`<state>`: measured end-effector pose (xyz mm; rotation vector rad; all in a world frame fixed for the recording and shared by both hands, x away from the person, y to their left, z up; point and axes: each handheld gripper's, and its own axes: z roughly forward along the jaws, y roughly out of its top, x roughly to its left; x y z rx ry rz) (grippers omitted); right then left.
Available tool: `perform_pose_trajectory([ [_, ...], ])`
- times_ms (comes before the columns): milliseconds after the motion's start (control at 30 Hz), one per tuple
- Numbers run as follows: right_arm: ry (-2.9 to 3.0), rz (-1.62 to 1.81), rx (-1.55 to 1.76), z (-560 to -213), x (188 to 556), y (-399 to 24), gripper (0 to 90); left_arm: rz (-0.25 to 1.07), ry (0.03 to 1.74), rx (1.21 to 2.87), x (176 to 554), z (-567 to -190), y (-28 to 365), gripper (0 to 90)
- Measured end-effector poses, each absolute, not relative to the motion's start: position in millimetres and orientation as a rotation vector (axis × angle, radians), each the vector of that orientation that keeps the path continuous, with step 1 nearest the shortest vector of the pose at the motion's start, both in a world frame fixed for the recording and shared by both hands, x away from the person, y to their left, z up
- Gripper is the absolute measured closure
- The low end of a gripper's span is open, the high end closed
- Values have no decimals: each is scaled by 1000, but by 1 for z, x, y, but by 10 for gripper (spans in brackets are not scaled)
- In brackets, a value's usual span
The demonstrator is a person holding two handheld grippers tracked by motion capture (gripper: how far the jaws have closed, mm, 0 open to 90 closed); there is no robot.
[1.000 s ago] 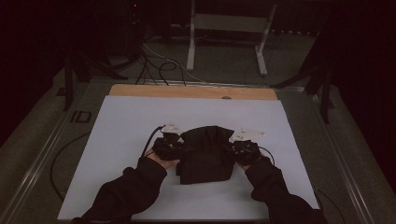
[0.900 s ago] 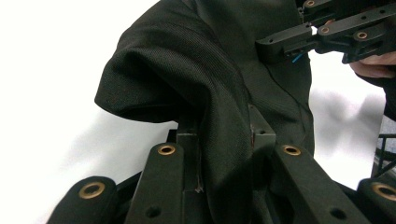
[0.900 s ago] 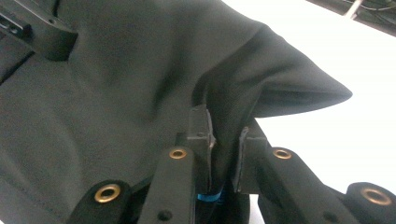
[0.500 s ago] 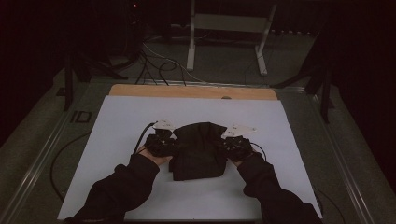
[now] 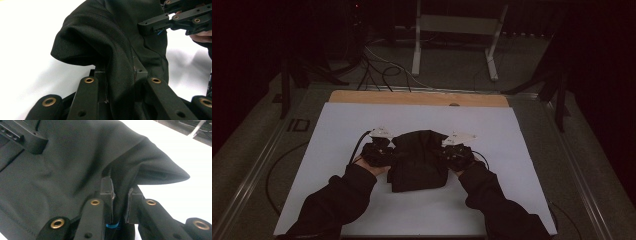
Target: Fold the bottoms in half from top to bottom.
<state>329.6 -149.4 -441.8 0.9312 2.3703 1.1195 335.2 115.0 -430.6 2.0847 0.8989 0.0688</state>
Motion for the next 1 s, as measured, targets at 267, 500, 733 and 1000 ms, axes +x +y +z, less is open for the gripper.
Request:
perform_pose_trajectory([
  [267, 2370, 1109, 938, -447, 332, -148, 798, 58, 890, 2088, 339, -436, 115, 742],
  [500, 2362, 1103, 949, -449, 336, -146, 798, 56, 891, 2090, 346, -441, 116, 742],
  [733, 2362, 1080, 961, -452, 344, -143, 797, 60, 914, 2092, 356, -450, 117, 741],
  [1000, 2354, 1043, 989, -460, 352, -140, 797, 72, 940, 2107, 368, -458, 117, 740],
])
